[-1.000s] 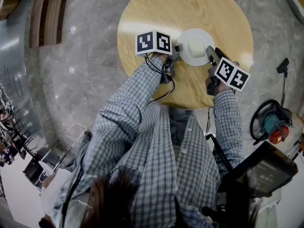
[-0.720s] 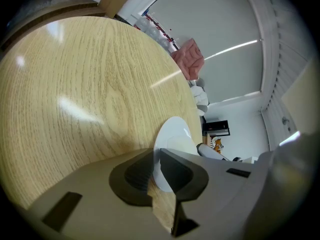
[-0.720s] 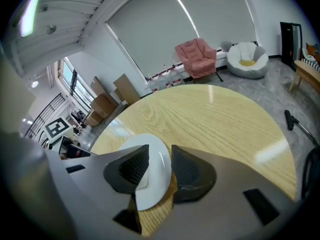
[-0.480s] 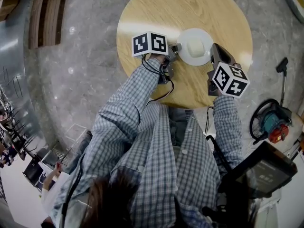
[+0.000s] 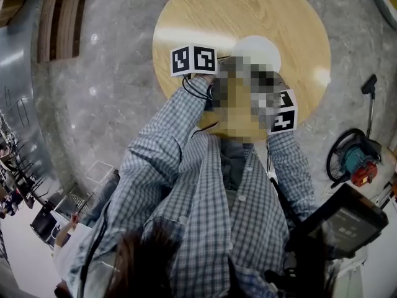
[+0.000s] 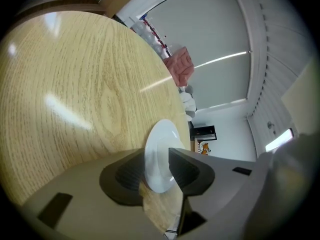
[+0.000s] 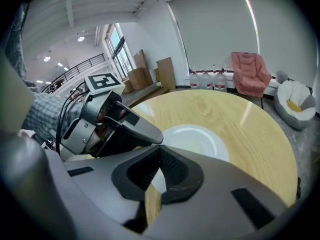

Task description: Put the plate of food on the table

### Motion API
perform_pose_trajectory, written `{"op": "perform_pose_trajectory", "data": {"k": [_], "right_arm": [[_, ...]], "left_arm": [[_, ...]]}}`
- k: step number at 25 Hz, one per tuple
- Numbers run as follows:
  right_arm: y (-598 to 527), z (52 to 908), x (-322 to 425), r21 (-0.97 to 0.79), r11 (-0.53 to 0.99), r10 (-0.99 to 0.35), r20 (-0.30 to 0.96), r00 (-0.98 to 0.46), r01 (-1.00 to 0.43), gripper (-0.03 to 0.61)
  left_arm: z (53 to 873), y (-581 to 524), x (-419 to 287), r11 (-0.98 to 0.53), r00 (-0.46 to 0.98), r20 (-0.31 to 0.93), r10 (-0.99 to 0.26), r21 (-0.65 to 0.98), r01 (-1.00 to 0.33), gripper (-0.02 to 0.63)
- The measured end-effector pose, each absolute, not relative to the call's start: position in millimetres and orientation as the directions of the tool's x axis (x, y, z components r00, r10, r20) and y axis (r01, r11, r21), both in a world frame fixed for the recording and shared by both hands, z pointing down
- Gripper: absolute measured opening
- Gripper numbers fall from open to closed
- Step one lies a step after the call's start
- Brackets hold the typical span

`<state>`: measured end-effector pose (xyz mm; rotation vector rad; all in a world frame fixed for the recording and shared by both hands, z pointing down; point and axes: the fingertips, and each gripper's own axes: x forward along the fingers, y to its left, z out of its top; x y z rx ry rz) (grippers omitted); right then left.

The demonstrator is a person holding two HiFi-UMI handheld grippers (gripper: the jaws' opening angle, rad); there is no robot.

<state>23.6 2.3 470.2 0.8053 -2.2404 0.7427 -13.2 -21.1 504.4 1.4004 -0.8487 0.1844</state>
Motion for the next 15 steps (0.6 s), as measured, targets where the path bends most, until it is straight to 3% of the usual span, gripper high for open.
{"op": "perform_pose_trajectory", "data": {"k": [8,15], "right_arm": [[17,482,16,-0.232,0.709,-0.3,0.756,-0.582,-0.666,0.005],[36,499,9,-0.16,0.778,-0.248,0.81,-0.531,-0.608,0.005]], "left_arm": [[495,-25,-14,0.149,0.709,0.587,-0.391,0.8,-0.581,0.187],[493,-23,-14,0.163,0.731,0.56,-0.391,0.823,-0.543,0.189]]}}
